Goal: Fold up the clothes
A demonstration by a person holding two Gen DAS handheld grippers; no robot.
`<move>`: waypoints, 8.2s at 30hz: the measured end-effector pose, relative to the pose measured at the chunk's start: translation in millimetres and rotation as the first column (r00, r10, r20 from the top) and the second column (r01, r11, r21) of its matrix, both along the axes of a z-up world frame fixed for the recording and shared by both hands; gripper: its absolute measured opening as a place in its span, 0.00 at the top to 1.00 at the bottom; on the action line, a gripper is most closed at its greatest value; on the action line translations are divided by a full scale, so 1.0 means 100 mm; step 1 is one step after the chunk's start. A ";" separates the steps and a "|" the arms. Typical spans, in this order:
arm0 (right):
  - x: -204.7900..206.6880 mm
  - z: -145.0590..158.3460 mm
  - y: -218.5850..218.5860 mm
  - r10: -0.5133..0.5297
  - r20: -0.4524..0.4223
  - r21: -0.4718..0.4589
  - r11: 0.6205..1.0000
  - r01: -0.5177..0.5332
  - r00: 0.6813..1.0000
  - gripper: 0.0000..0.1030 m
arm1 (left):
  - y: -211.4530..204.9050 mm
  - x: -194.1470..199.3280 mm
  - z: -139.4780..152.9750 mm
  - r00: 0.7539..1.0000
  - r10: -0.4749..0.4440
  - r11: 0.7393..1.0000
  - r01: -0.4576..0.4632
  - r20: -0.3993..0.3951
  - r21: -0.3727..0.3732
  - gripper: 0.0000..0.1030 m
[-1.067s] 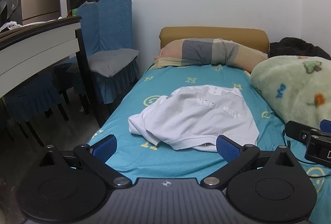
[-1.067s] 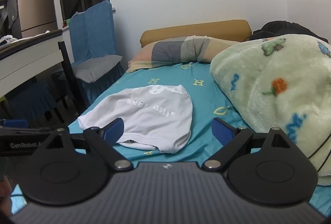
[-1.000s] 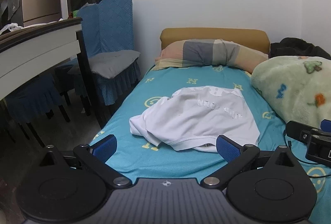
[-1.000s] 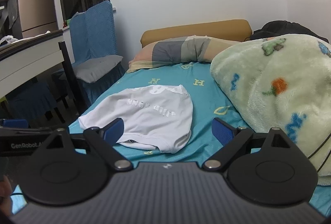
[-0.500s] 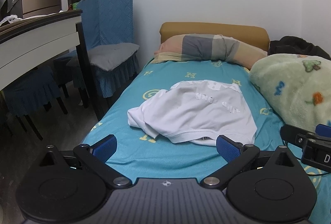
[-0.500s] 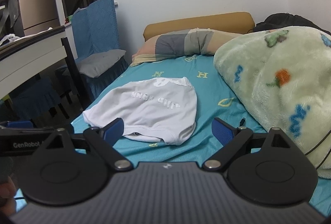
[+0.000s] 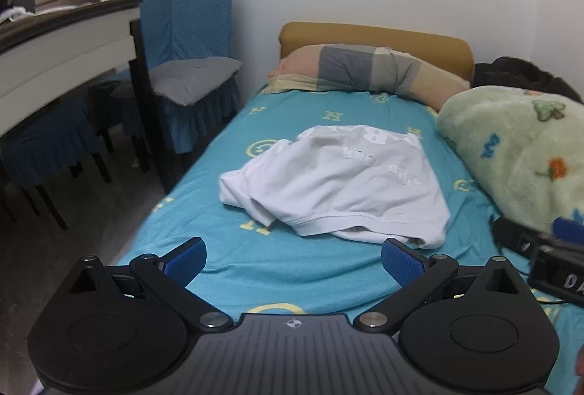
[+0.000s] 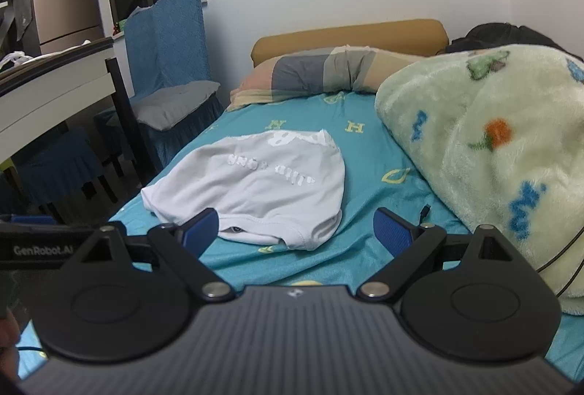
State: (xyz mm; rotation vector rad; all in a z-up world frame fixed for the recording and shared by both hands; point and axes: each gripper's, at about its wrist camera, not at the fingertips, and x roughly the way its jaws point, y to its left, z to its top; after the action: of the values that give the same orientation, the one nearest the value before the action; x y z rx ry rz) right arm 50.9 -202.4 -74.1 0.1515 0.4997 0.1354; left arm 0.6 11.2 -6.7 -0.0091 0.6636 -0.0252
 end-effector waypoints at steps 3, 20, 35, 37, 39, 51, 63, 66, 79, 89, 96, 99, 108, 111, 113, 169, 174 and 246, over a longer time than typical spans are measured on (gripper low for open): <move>0.05 -0.08 -0.02 0.025 -0.038 0.037 0.999 -0.023 0.999 0.10 | 0.08 0.09 -0.02 0.999 -0.038 0.995 0.035 -0.022 -0.090 0.00; 0.46 -0.60 -0.07 -0.010 -0.082 0.069 0.997 0.015 0.997 0.10 | 0.14 1.22 -1.07 0.958 -0.060 0.995 0.081 -0.282 0.063 0.10; 1.10 -1.03 0.06 0.055 -0.061 -0.008 0.998 -0.056 0.997 0.10 | -0.18 1.41 -1.19 0.964 -0.264 0.902 0.257 -0.028 0.348 0.83; 1.15 -1.05 0.14 0.065 -0.060 -0.019 0.998 -0.066 0.996 0.10 | -0.13 1.40 -1.04 0.963 -0.270 0.923 0.264 -0.019 0.280 0.84; 1.24 -1.00 0.27 0.074 -0.097 -0.021 0.997 -0.076 0.993 0.10 | -0.11 1.34 -0.82 0.964 -0.265 0.939 0.259 -0.004 0.226 0.84; 0.78 -0.44 0.29 0.008 0.135 -0.024 1.000 -0.005 0.991 0.10 | 0.06 0.40 0.31 0.965 -0.234 0.972 0.228 0.121 0.061 0.86; 0.19 0.06 0.00 -0.195 0.190 -0.060 0.976 0.210 0.962 0.10 | 0.01 -0.25 0.48 0.944 -0.267 0.963 0.268 0.193 0.019 0.86; 0.35 -0.20 -0.08 -0.253 0.055 -0.127 0.958 0.258 0.966 0.10 | 0.03 -0.18 0.40 0.952 -0.253 0.967 0.254 0.173 0.013 0.86; 0.05 0.32 -0.05 -0.194 0.373 -0.112 0.961 0.251 0.907 0.10 | 0.32 0.35 -0.12 0.980 -0.195 0.970 0.186 -0.042 -0.157 0.60; 0.03 0.39 -0.02 -0.153 0.405 -0.123 0.968 0.219 0.901 0.10 | -0.15 0.26 -0.24 0.982 -0.159 0.970 0.137 0.102 0.201 0.32; 0.17 0.27 -0.10 -0.184 0.343 -0.123 0.963 0.238 0.921 0.10 | 0.12 0.30 0.03 0.956 0.031 0.988 -0.073 0.293 0.134 0.13; 0.14 0.28 -0.07 -0.169 0.345 -0.119 0.968 0.222 0.923 0.10 | 0.08 0.31 0.03 0.965 -0.021 0.989 -0.020 0.263 0.149 0.13; -0.03 0.39 -0.04 -0.127 0.403 -0.142 0.970 0.199 0.906 0.10 | -0.29 0.42 -0.45 0.984 -0.150 0.915 0.100 0.100 0.390 0.13; 0.00 0.31 -0.12 -0.153 0.391 -0.166 0.958 0.233 0.908 0.10 | -0.09 0.49 -0.44 0.991 -0.038 0.935 -0.009 0.125 0.355 0.13; 0.12 0.20 -0.16 -0.173 0.321 -0.197 0.949 0.245 0.931 0.10 | 0.15 0.51 -0.29 0.986 0.064 0.957 -0.104 0.152 0.271 0.12; 1.79 2.07 -0.19 -0.163 0.461 -0.321 0.886 0.335 0.872 0.09 | 0.72 2.46 1.92 0.840 0.148 0.982 -0.186 0.523 0.020 0.00; 3.14 1.20 -0.10 -0.226 0.347 -0.277 0.902 0.330 0.910 0.09 | 0.72 3.92 0.86 0.887 0.171 0.973 -0.222 0.428 0.070 0.00; 0.73 -0.61 -0.20 -0.066 -0.195 0.193 0.976 0.104 0.979 0.10 | 2.69 2.38 -1.45 0.832 0.388 0.599 -0.554 -0.396 -0.578 0.19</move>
State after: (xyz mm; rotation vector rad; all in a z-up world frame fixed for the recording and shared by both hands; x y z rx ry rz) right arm 124.0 -222.3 -134.8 0.3872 0.6666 0.0880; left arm 238.5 280.4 -151.7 -0.9271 0.8400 0.2643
